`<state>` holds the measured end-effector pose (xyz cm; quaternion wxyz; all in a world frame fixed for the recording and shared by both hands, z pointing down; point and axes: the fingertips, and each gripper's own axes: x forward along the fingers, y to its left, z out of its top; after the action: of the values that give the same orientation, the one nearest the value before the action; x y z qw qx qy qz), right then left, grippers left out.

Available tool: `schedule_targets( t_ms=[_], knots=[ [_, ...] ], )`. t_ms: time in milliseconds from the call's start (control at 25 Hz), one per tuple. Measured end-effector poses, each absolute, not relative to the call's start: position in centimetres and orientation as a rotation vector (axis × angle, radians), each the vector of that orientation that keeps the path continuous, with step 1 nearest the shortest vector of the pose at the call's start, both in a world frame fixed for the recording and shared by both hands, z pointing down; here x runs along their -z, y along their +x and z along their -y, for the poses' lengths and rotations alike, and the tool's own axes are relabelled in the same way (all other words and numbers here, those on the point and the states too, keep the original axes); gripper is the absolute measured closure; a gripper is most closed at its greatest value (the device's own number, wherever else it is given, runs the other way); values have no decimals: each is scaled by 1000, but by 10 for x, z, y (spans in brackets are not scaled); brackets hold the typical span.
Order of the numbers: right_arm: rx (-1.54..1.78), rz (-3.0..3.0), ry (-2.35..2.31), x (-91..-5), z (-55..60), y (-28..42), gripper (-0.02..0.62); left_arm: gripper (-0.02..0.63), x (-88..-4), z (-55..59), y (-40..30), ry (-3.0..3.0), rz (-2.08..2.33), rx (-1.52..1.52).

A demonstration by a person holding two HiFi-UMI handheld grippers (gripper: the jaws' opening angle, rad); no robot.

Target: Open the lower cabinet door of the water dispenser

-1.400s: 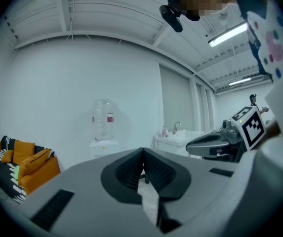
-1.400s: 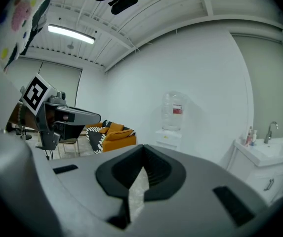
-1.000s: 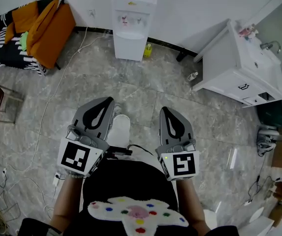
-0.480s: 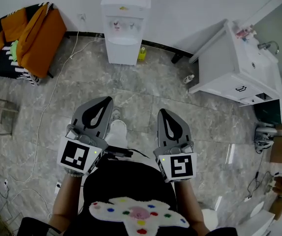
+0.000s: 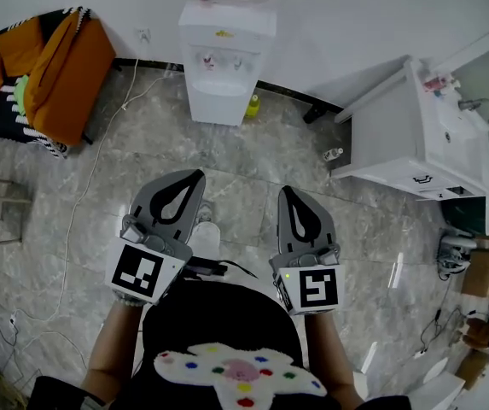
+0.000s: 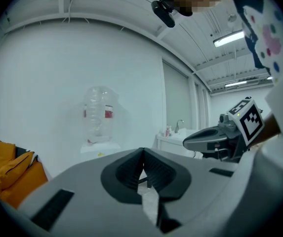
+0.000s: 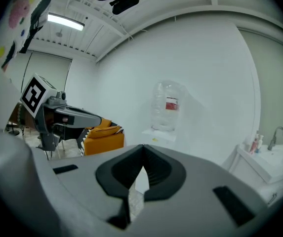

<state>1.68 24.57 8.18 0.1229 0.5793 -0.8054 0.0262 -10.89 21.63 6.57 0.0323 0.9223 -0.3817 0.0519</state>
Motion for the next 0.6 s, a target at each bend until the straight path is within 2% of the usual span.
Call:
schedule_targets(
  t_ms=[600],
  knots=[
    [-111, 2297, 1706, -87, -109, 0, 592, 594, -74, -74, -127, 2814, 1115, -160]
  ],
)
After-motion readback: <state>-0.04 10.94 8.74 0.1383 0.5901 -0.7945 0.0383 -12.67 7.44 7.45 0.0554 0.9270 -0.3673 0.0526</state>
